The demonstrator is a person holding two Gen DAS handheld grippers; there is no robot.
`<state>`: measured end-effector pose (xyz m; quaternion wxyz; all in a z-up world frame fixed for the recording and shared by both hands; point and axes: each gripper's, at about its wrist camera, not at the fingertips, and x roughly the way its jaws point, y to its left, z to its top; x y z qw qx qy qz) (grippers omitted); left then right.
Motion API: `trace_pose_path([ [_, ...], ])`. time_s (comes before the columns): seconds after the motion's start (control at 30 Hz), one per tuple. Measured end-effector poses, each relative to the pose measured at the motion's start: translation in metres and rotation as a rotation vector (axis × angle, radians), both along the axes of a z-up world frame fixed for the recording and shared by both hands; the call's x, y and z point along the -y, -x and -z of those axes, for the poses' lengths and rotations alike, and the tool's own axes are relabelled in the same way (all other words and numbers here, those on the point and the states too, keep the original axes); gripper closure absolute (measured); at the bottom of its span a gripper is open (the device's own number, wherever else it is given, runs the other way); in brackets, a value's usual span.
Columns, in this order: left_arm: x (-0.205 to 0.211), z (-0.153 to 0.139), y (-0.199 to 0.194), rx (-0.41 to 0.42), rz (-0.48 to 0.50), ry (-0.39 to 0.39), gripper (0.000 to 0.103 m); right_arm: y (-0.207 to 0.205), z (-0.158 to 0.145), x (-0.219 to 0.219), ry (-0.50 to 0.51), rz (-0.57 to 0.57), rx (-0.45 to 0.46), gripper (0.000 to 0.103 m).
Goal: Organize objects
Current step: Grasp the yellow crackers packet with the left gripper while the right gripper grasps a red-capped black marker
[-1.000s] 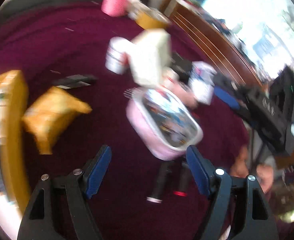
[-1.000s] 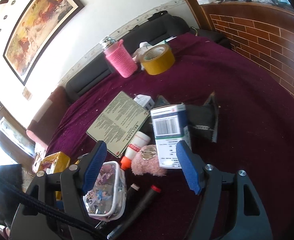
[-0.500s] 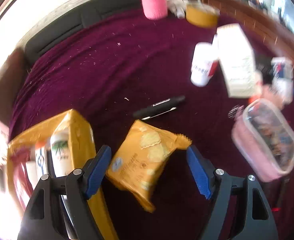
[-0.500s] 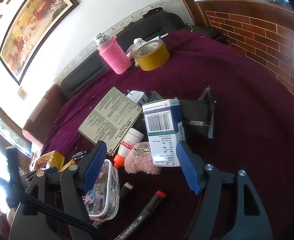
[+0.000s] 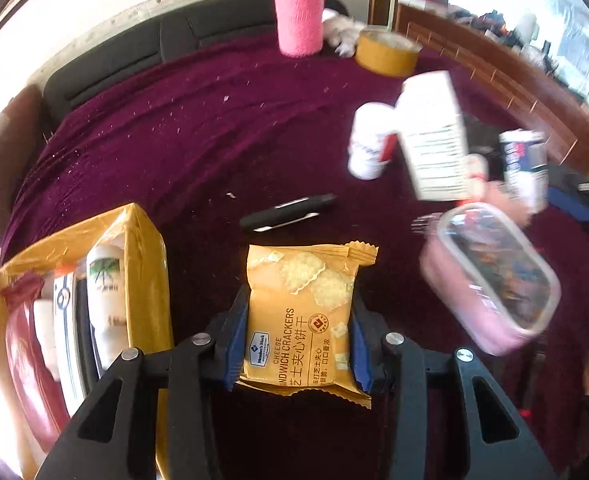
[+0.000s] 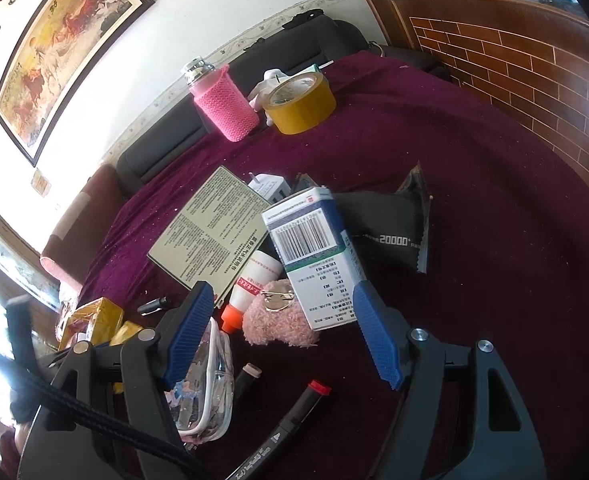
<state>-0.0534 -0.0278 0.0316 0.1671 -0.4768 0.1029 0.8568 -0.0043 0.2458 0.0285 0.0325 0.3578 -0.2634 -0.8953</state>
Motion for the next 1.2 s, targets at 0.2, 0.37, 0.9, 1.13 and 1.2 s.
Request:
trace_pose_path([
  [0.2,0.029,-0.045,-0.055,-0.086,-0.028,-0.166,0.065,0.002,0.000,0.005,-0.032,-0.003,-0.004,0.032],
  [0.37,0.066,-0.063,-0.095,-0.133,-0.096,-0.299,0.065,0.003,0.004,0.013,-0.097,0.000,0.010,0.032],
  [0.9,0.165,-0.052,-0.143,-0.138,-0.255,-0.448,0.065,-0.056,0.008,0.058,-0.218,-0.104,0.241,0.032],
  [1.13,0.184,-0.053,-0.158,-0.164,-0.276,-0.449,0.065,-0.039,0.023,0.094,-0.432,-0.042,0.300,0.076],
  [1.2,0.186,-0.053,-0.159,-0.170,-0.278,-0.448,0.065,-0.039,0.024,0.099,-0.477,-0.024,0.288,0.081],
])
